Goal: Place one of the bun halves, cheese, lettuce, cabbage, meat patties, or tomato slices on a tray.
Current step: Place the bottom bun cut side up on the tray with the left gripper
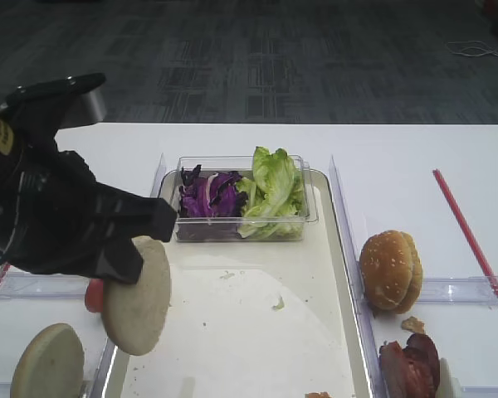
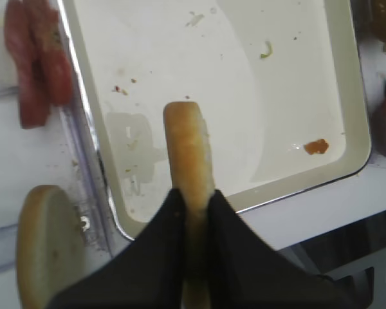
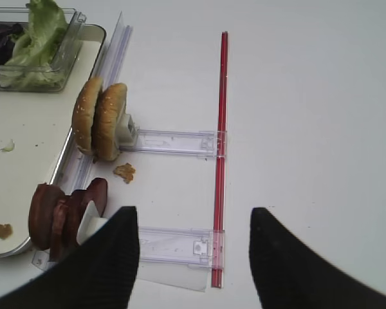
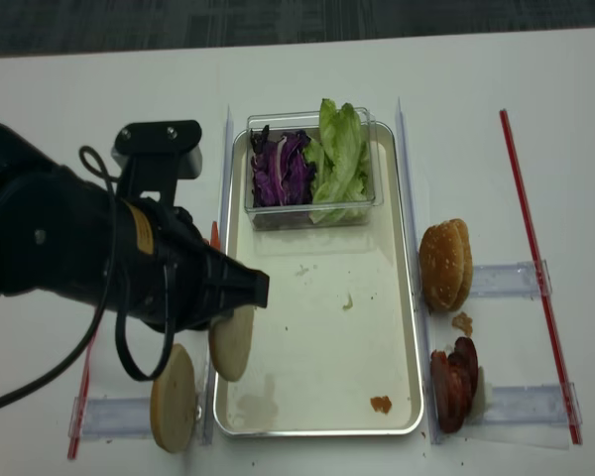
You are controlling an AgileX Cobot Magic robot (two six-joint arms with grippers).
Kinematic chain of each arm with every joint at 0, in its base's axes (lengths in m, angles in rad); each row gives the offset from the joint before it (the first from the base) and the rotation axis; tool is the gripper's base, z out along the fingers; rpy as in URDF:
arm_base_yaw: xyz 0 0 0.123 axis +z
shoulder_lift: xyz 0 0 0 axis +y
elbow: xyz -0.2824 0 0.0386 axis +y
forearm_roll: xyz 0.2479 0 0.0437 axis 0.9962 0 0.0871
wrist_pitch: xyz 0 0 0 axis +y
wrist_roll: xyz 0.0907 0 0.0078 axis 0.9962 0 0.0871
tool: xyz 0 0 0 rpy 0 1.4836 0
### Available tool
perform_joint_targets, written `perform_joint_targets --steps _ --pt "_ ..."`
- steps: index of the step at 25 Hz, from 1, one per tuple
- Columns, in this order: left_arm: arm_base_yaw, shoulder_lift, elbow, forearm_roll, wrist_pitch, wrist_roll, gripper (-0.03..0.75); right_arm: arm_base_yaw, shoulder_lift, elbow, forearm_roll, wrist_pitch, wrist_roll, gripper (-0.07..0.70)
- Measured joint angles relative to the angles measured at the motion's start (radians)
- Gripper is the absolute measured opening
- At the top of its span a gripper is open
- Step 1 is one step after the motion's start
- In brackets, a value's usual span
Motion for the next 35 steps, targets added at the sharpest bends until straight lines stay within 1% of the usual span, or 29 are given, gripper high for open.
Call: perform_joint_targets --steps 4,9,11,13,15,17,19,26,30,35 --pt "0.007 0.000 0.048 -0.119 -0.088 0.077 0.041 0.000 0.000 0.000 0.000 0.000 -0.002 0.409" --pt "0.042 0.000 0.099 -0.290 -0.167 0.217 0.039 0.000 0.000 0.000 0.000 0.000 -0.002 0.409" --pt "0.063 0.000 0.124 -0.382 -0.193 0.305 0.036 0.000 0.000 0.000 0.000 0.000 -0.002 0.409" --pt "0.085 0.000 0.147 -0.480 -0.208 0.400 0.036 0.000 0.000 0.000 0.000 0.000 -0.002 0.409" --pt "0.113 0.000 0.171 -0.592 -0.229 0.513 0.034 0.000 0.000 0.000 0.000 0.000 -0.002 0.409" --pt "0.141 0.007 0.196 -0.722 -0.233 0.626 0.033 0.000 0.000 0.000 0.000 0.000 -0.002 0.409" --pt "0.161 0.036 0.205 -0.819 -0.223 0.728 0.033 0.000 0.000 0.000 0.000 0.000 -0.002 0.409" --pt "0.168 0.164 0.207 -1.046 -0.193 0.959 0.033 0.000 0.000 0.000 0.000 0.000 -0.002 0.409" --pt "0.168 0.209 0.207 -1.118 -0.189 1.037 0.032 0.000 0.000 0.000 0.000 0.000 -0.002 0.409" --pt "0.168 0.259 0.208 -1.154 -0.189 1.085 0.032 0.000 0.000 0.000 0.000 0.000 -0.002 0.409"
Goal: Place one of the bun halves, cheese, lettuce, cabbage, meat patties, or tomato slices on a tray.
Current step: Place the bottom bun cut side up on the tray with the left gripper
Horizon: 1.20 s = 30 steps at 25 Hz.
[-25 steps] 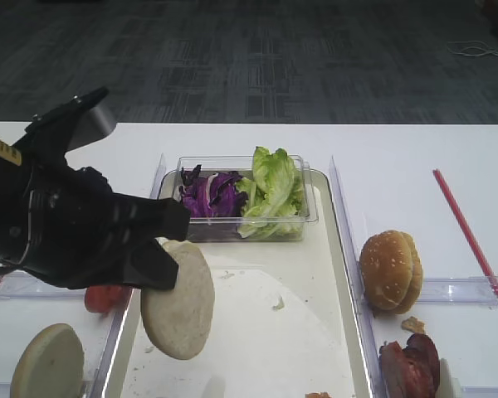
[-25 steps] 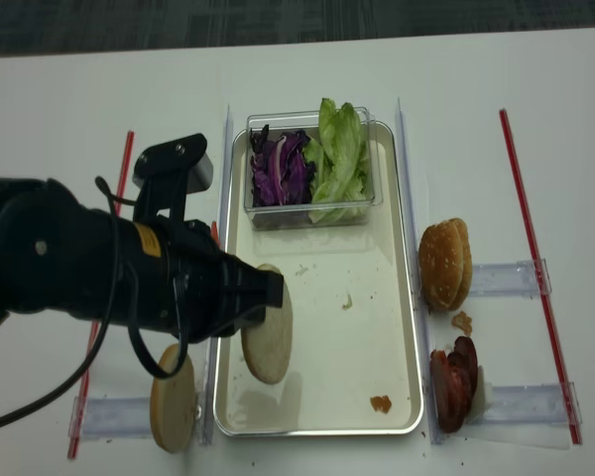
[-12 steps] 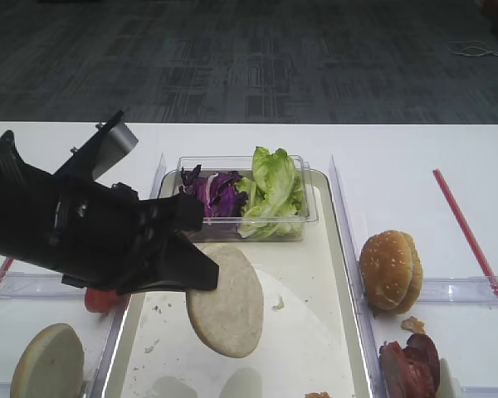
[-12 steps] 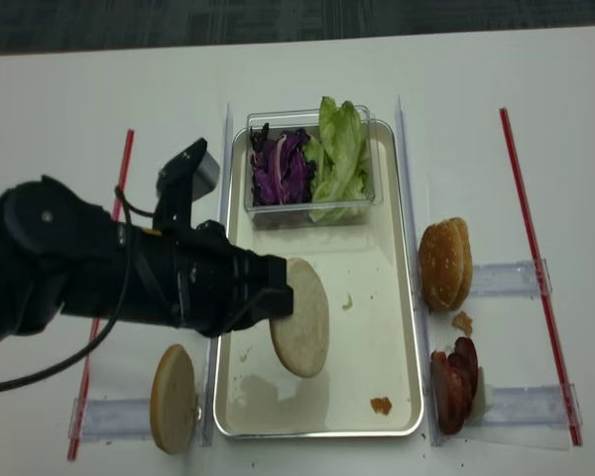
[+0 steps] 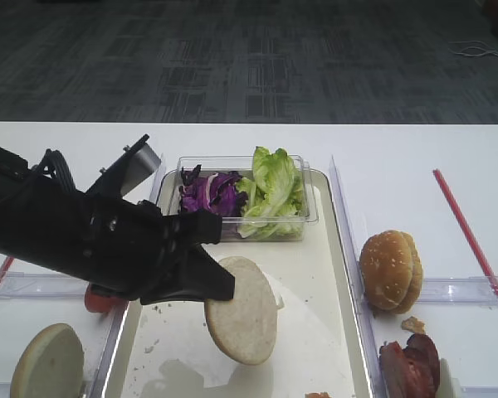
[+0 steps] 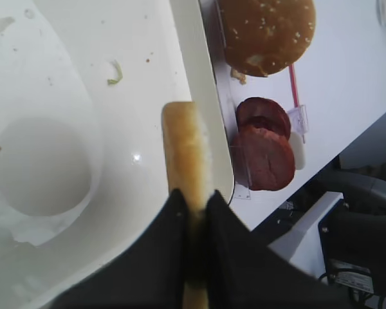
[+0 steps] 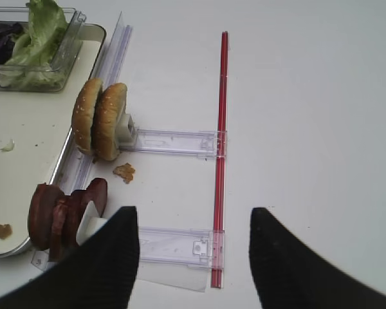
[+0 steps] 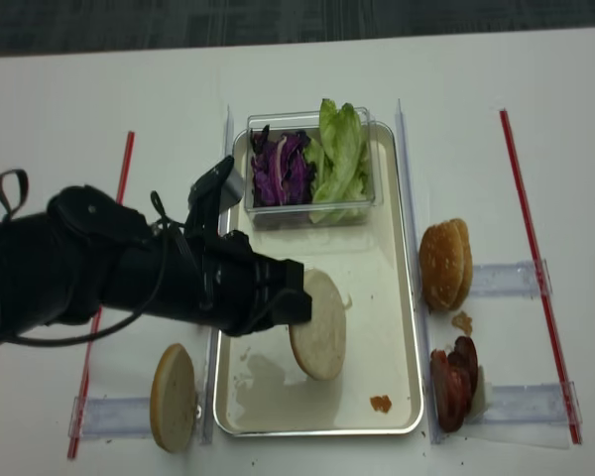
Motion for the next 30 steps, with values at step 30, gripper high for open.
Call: perform_joint_targets --steps 30 --pt "0.000 0.228 0.067 -0.321 -0.004 0.376 0.026 0.000 0.000 0.000 0.000 0.000 0.000 0.409"
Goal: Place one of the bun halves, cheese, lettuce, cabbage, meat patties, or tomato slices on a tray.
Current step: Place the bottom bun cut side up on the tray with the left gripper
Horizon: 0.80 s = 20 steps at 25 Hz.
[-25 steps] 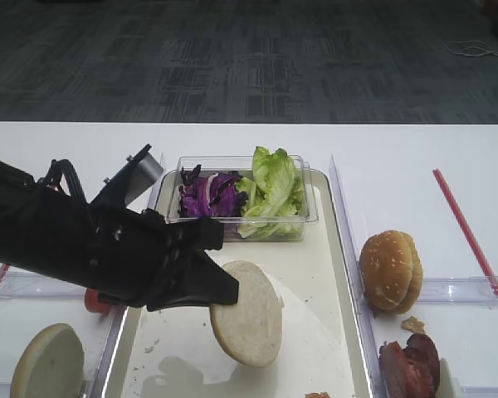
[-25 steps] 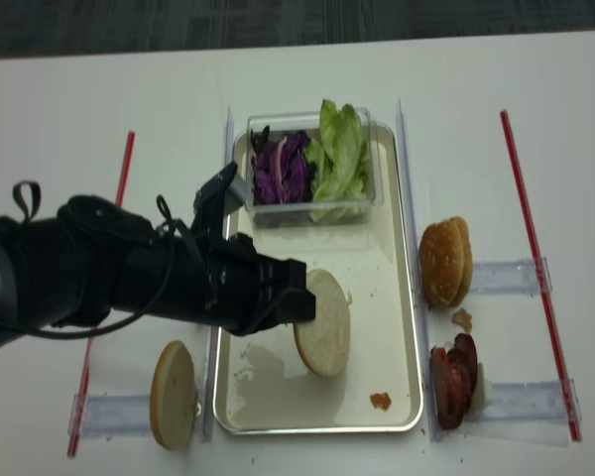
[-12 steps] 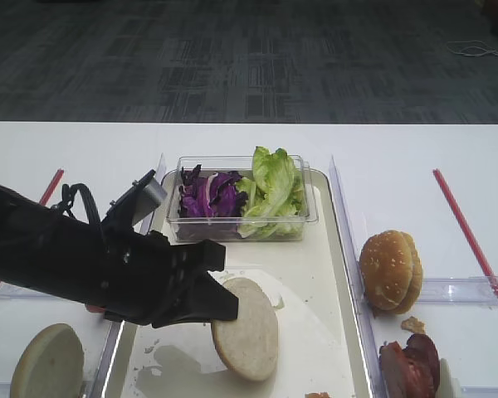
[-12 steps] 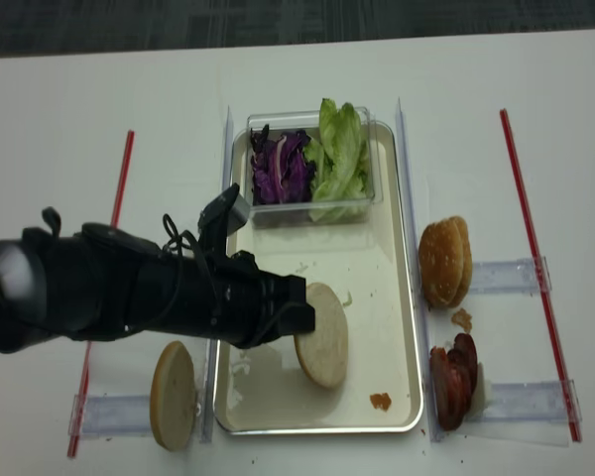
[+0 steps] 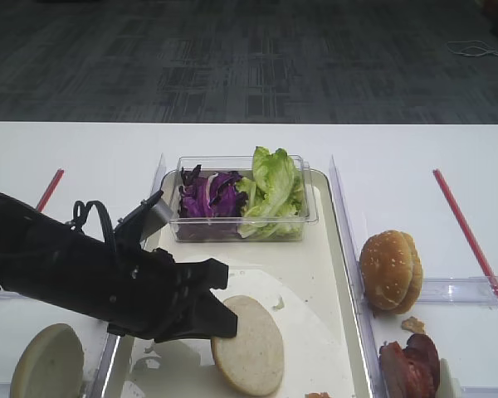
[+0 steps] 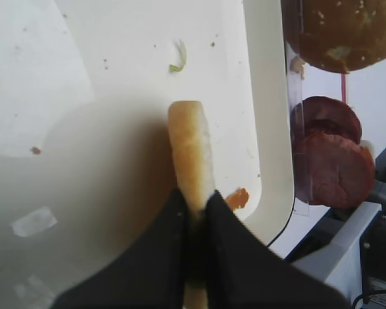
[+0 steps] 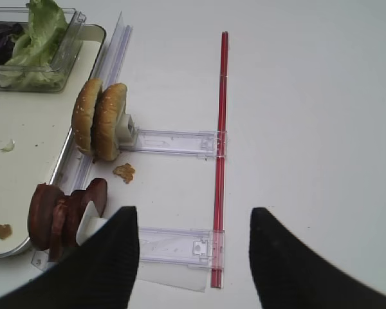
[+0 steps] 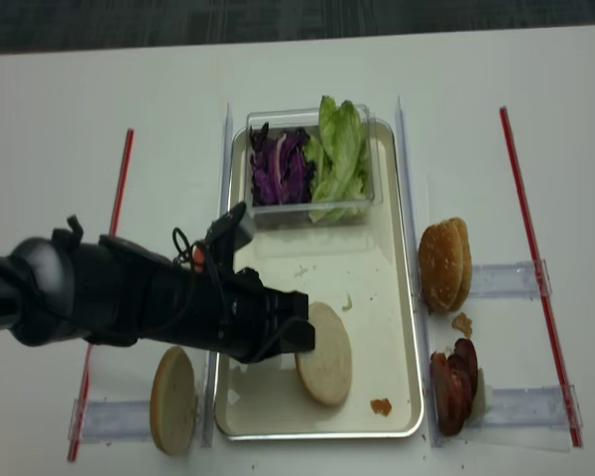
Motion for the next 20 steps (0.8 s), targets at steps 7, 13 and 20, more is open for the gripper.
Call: perform_joint_targets --steps 7,13,20 --pt "0.000 0.011 0.000 -0.008 -0.006 0.011 0.026 0.000 0.000 0.000 0.000 0.000 0.000 0.409" --pt "0.000 0.011 0.000 -0.010 -0.017 0.013 0.031 0.000 0.000 0.000 0.000 0.000 0.002 0.409" --pt "0.000 0.011 0.000 -0.019 -0.023 0.023 0.179 0.000 0.000 0.000 0.000 0.000 0.002 0.409"
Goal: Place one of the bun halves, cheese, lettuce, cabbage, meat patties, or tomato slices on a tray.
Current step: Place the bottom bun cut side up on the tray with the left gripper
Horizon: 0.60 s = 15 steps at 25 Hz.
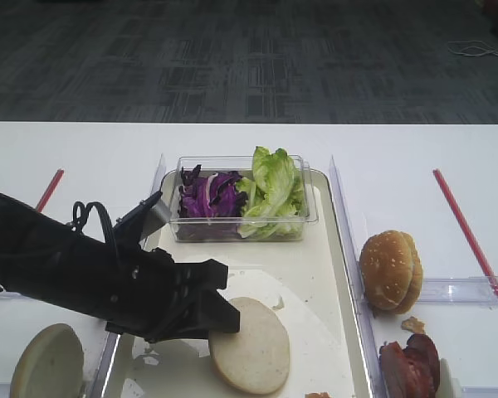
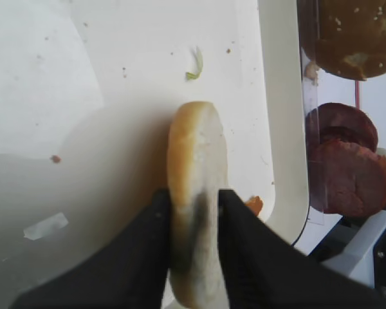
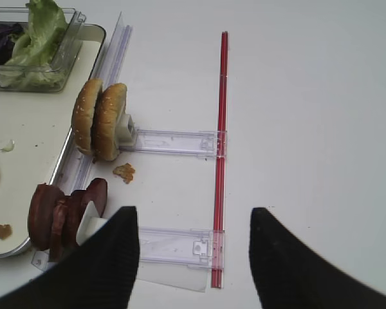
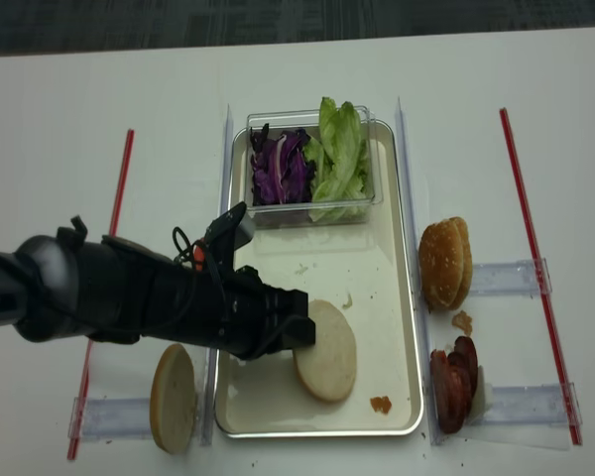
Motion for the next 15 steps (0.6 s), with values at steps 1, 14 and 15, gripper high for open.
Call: perform_joint_targets --steps 1,14,15 --pt "0.000 0.000 0.000 -0.001 0.000 0.000 0.209 0.000 0.000 0.000 0.000 0.000 0.000 0.409" --pt "0.038 0.000 0.000 -0.004 0.027 0.000 0.278 0.000 0.000 0.000 0.000 0.000 0.000 0.409" --pt "0.045 0.000 0.000 -0.004 0.038 0.000 0.278 0.000 0.000 0.000 0.000 0.000 0.000 0.409"
